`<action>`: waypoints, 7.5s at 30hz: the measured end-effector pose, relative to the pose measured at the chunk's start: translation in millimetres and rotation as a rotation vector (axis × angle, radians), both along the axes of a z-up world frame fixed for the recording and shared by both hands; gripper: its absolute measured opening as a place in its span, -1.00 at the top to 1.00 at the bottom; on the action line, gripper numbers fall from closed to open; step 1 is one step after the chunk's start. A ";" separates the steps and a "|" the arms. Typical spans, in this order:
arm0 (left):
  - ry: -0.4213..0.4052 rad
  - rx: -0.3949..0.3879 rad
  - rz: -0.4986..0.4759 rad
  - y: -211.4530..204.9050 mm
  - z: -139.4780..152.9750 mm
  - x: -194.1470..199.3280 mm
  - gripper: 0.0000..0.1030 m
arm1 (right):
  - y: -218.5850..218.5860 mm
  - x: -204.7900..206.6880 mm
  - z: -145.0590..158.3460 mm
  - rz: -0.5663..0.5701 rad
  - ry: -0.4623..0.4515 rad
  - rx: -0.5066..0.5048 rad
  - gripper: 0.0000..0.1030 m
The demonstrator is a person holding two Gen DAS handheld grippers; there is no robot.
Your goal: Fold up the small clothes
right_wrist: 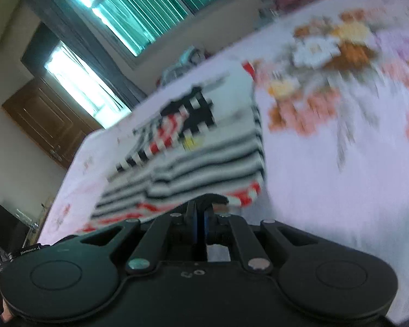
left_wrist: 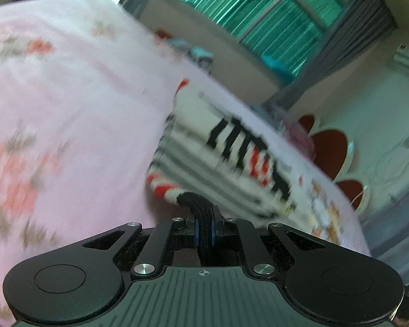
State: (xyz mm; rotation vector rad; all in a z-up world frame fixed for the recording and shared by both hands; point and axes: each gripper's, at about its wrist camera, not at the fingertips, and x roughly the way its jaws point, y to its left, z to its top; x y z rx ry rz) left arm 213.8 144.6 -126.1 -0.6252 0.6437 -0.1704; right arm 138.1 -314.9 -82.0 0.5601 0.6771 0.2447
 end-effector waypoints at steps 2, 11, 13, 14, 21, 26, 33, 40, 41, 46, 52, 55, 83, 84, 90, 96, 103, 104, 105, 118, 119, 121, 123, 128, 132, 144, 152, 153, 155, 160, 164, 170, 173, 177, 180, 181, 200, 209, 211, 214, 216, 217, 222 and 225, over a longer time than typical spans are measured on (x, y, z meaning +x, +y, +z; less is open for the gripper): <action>-0.036 0.000 0.000 -1.6 14.6 15.6 0.86 | -0.5 18.4 14.6 -0.007 -0.033 -0.014 0.91; -0.125 -0.012 -0.004 -10.6 65.6 141.8 0.86 | -12.0 127.6 62.8 -0.076 -0.094 0.005 0.91; -0.105 0.007 -0.013 -14.3 66.7 176.5 0.86 | -16.7 159.9 61.1 -0.094 -0.067 0.021 0.91; -0.088 0.019 -0.020 -16.3 65.7 193.1 0.86 | -19.8 177.0 57.8 -0.103 -0.045 0.031 0.91; 0.095 0.101 -0.069 -34.7 21.8 306.0 0.86 | -32.9 266.6 6.5 -0.154 0.126 0.076 0.91; 0.133 0.105 -0.082 -39.4 5.2 346.4 0.86 | -35.7 306.9 -20.0 -0.167 0.184 0.096 0.90; 0.068 -0.006 -0.109 -32.7 -15.9 374.1 -0.06 | -33.2 346.7 -36.4 -0.166 0.171 0.085 0.07; -0.006 0.160 -0.137 -37.0 -6.9 371.6 -0.58 | -28.8 340.2 -11.8 -0.125 0.029 0.009 -0.07; -0.005 0.210 -0.164 -40.7 -5.8 371.3 -0.47 | -28.0 336.9 -10.2 -0.113 0.021 -0.016 -0.06; 0.009 0.402 -0.282 -55.1 -2.9 367.5 -0.07 | -18.3 321.1 -14.5 0.022 0.041 -0.206 -0.03; 0.059 0.484 -0.305 -67.0 -11.7 375.2 -0.05 | 15.7 323.7 -30.5 0.161 0.079 -0.440 0.02; 0.068 0.489 -0.296 -72.2 -15.6 382.4 -0.04 | 31.6 342.3 -36.1 0.147 0.079 -0.524 0.10; -0.033 0.736 0.015 -99.1 4.3 368.7 -0.86 | 38.8 362.9 -30.0 -0.089 0.001 -0.461 -0.03; -0.060 0.739 0.015 -108.1 11.1 365.7 -0.85 | 47.8 364.1 -29.2 -0.062 0.003 -0.429 0.10; -0.031 0.654 -0.295 -182.8 0.8 367.9 -0.85 | 122.7 378.8 -51.1 0.200 0.037 -0.452 0.29; 0.020 0.668 -0.275 -167.3 -23.2 357.7 -0.85 | 112.4 367.3 -55.6 0.175 0.041 -0.580 0.32; 0.002 0.742 -0.269 -129.7 -19.1 337.3 -0.85 | 66.1 343.5 -48.0 0.067 0.076 -0.589 0.31; -0.010 0.750 -0.255 -134.4 -13.4 332.8 -0.85 | 74.8 338.7 -42.7 0.056 0.051 -0.602 0.20; -0.030 0.741 -0.257 -140.1 -7.4 327.5 -0.85 | 84.3 334.5 -38.2 0.051 0.022 -0.598 0.20; 0.004 0.702 -0.383 -201.0 -17.6 293.2 -0.86 | 145.5 313.4 -51.1 0.238 0.060 -0.631 0.25; 0.004 0.700 -0.372 -197.2 -16.7 291.1 -0.85 | 141.4 308.3 -51.1 0.236 0.060 -0.645 0.25; 0.005 0.706 -0.340 -183.4 -16.3 286.2 -0.86 | 127.0 295.4 -49.0 0.179 0.065 -0.657 0.26; 0.014 0.695 -0.297 -160.5 -17.4 279.7 -0.86 | 101.2 283.6 -49.6 0.076 0.087 -0.676 0.26; 0.041 0.672 -0.246 -131.9 -17.3 264.2 -0.85 | 71.9 259.1 -54.0 0.027 0.108 -0.649 0.30; 0.023 0.640 -0.238 -146.2 -7.3 253.2 -0.85 | 93.4 248.8 -33.0 -0.010 0.031 -0.617 0.23; 0.032 0.713 -0.322 -191.8 -22.9 223.8 -0.86 | 157.9 229.2 -60.0 0.153 0.087 -0.740 0.16; 0.067 0.709 -0.224 -131.7 -19.6 213.6 -0.85 | 84.9 205.7 -50.8 -0.050 0.140 -0.706 0.25; 0.073 0.705 -0.211 -122.5 -21.5 211.5 -0.85 | 73.1 202.7 -53.7 -0.054 0.161 -0.687 0.28; 0.066 0.698 -0.202 -111.4 -24.2 205.2 -0.85 | 60.7 194.3 -57.1 -0.029 0.165 -0.646 0.31; 0.058 0.706 -0.182 -111.5 -22.6 198.7 -0.85 | 57.3 190.5 -48.8 -0.062 0.126 -0.618 0.34; 0.048 0.701 -0.149 -102.8 -15.6 200.8 -0.85 | 44.5 197.4 -43.3 -0.125 0.124 -0.584 0.23; 0.132 0.524 -0.111 -71.5 -36.9 209.2 -0.85 | 34.7 202.4 -59.7 -0.058 0.182 -0.517 0.50; 0.134 0.556 -0.115 -76.8 -39.0 207.4 -0.85 | 42.3 191.1 -61.8 -0.063 0.182 -0.582 0.53; 0.142 0.567 -0.116 -78.5 -39.9 209.6 -0.85 | 42.6 187.4 -61.6 -0.081 0.184 -0.587 0.53; 0.158 0.569 -0.110 -78.9 -35.8 209.8 -0.85 | 47.5 177.8 -42.9 -0.153 0.113 -0.611 0.44; 0.158 0.572 -0.109 -79.2 -36.0 208.8 -0.85 | 49.9 172.8 -37.6 -0.157 0.080 -0.607 0.44; 0.156 0.510 -0.004 -49.8 -28.1 182.2 -0.85 | 53.4 156.2 -32.7 -0.067 0.062 -0.638 0.52; 0.253 0.541 0.152 -34.5 -36.0 196.8 -0.85 | 45.0 155.6 -37.7 -0.085 0.104 -0.599 0.51; 0.254 0.541 0.161 -33.2 -36.3 193.7 -0.85 | 41.0 152.0 -34.9 -0.092 0.097 -0.593 0.51; 0.232 0.511 0.152 -35.6 -26.8 185.0 -0.50 | 36.3 148.6 -28.3 -0.096 0.080 -0.572 0.51; 0.198 0.391 0.121 -36.7 -21.2 175.5 -0.44 | 36.4 148.7 -24.6 -0.094 0.065 -0.558 0.54; 0.186 0.346 0.112 -37.7 -20.2 171.3 -0.43 | 37.5 149.9 -23.2 -0.090 0.054 -0.542 0.57; 0.218 0.027 0.107 -38.7 -39.5 172.0 -0.24 | 54.2 163.9 -19.9 -0.049 0.023 -0.481 0.86; 0.202 -0.075 0.158 -30.3 -49.5 179.7 -0.24 | 68.1 176.3 -19.3 -0.003 0.013 -0.456 0.92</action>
